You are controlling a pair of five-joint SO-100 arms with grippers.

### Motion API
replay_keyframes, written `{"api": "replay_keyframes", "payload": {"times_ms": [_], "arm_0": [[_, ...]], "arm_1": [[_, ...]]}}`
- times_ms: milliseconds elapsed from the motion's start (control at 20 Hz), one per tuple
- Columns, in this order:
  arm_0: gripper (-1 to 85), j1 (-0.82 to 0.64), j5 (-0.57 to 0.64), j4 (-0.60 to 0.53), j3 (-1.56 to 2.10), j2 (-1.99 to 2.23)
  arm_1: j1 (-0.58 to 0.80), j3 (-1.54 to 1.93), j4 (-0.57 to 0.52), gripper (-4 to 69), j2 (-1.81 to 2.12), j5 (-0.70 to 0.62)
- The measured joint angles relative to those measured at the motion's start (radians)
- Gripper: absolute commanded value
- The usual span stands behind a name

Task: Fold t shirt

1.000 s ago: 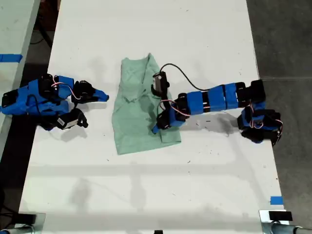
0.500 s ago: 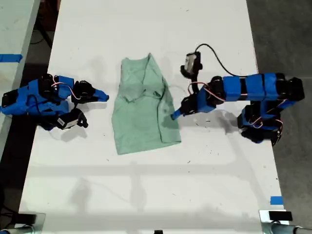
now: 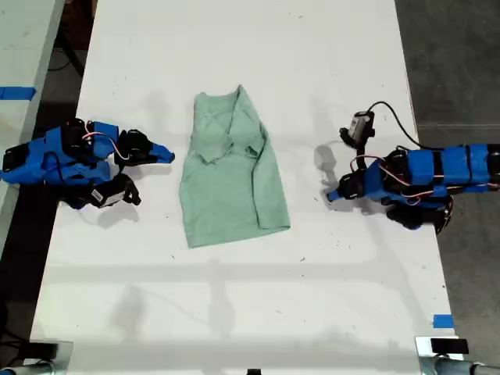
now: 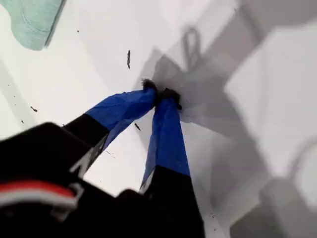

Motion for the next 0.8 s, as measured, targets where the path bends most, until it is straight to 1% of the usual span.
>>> {"api": "replay_keyframes", "payload": {"times_ms": [50,100,150,300,800], "arm_0": [[-0.3,0.0,0.0,0.0,0.0,0.0],[-0.3,0.003,0.0,0.0,0.0,0.0],[-0.3,0.008,0.0,0.0,0.0,0.0],[-0.3,0.012,0.0,0.0,0.0,0.0],[-0.3,0.012,0.0,0.0,0.0,0.0]], "arm_1": [[0.006,0.029,0.075,2.5,0.147,-0.003],[0.011,0.038,0.19,2.5,0.308,0.0],[0.011,0.04,0.235,2.5,0.403,0.002],[0.012,0.04,0.261,2.5,0.459,0.023],[0.028,0.04,0.262,2.5,0.466,0.067]]}}
